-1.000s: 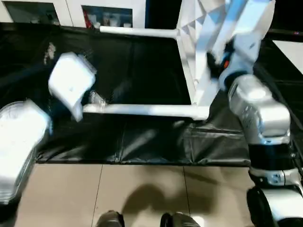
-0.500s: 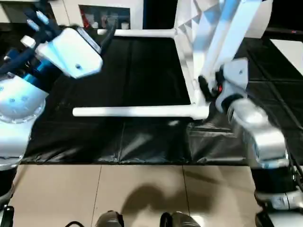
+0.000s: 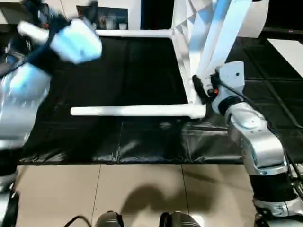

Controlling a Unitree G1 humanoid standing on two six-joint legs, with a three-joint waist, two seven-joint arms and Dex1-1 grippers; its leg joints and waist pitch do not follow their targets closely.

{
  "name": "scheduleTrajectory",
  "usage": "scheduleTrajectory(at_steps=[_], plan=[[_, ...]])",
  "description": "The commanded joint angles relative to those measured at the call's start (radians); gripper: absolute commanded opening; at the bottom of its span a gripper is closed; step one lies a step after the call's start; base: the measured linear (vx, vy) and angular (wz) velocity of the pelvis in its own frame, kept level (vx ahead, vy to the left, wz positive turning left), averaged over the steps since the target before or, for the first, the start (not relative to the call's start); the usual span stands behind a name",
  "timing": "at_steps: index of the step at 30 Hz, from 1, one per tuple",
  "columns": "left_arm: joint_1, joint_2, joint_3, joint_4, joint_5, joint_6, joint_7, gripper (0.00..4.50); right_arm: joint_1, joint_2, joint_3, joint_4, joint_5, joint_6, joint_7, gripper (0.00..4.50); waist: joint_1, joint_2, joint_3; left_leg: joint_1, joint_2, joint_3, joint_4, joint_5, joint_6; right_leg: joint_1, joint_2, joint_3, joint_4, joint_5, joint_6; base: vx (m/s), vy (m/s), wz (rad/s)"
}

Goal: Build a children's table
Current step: Flip table

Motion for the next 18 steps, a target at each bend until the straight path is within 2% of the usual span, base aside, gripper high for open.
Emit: scheduleTrajectory(at_steps=[1, 4, 7, 9, 13, 15, 18], plan=[[-0.048, -0.008, -0.022, 0.03, 0.017, -0.016, 0.021, 3.63, 0.011, -0.001, 0.005, -0.027, -0.013, -0.007, 0.012, 3.63, 0.006, 0.026, -0.075, 0.017, 0.047, -0.022, -0.066, -0.094, -0.034, 0.064, -0.077, 0.065, -0.057, -0.019, -0.188, 0.0, 0.0, 0.0], [-0.064, -0.018, -0.024, 0.05, 0.028, -0.02, 0.029, 3.63, 0.015, 0.001, 0.005, -0.031, -0.017, -0.009, 0.014, 3.63, 0.004, 0.022, -0.074, 0.015, 0.048, -0.023, -0.066, -0.095, -0.032, 0.067, -0.079, 0.064, -0.056, -0.022, -0.191, 0.0, 0.0, 0.0], [-0.08, -0.031, -0.022, 0.077, 0.029, -0.013, 0.035, 3.63, 0.023, 0.001, 0.008, -0.043, -0.02, -0.012, 0.022, 3.63, 0.005, 0.027, -0.074, 0.016, 0.048, -0.022, -0.065, -0.094, -0.028, 0.065, -0.079, 0.065, -0.057, -0.023, -0.195, 0.0, 0.0, 0.0], [-0.088, -0.039, -0.017, 0.09, 0.026, -0.015, 0.042, 3.33, 0.028, 0.0, 0.009, -0.051, -0.017, -0.018, 0.03, 3.63, 0.006, 0.027, -0.074, 0.017, 0.05, -0.022, -0.066, -0.094, -0.027, 0.065, -0.079, 0.065, -0.056, -0.015, -0.196, 0.0, 0.0, 0.0], [-0.093, -0.04, -0.018, 0.101, 0.024, -0.014, 0.038, 3.21, 0.035, 0.0, 0.009, -0.054, -0.019, -0.023, 0.034, 3.63, 0.005, 0.027, -0.074, 0.016, 0.05, -0.023, -0.066, -0.096, -0.024, 0.065, -0.08, 0.064, -0.056, -0.013, -0.203, 0.0, 0.0, 0.0], [-0.091, -0.043, -0.014, 0.101, 0.021, -0.005, 0.032, 2.86, 0.037, 0.002, 0.008, -0.054, -0.023, -0.023, 0.034, 3.63, 0.006, 0.027, -0.073, 0.017, 0.05, -0.023, -0.067, -0.104, -0.024, 0.065, -0.08, 0.064, -0.058, -0.029, -0.203, 0.0, 0.0, 0.0], [-0.088, -0.048, -0.009, 0.102, 0.015, -0.007, 0.025, 2.75, 0.035, 0.007, 0.008, -0.052, -0.029, -0.025, 0.036, 3.63, 0.006, 0.026, -0.072, 0.017, 0.05, -0.023, -0.067, -0.108, -0.024, 0.064, -0.081, 0.064, -0.059, -0.039, -0.201, 0.0, 0.0, 0.0]])
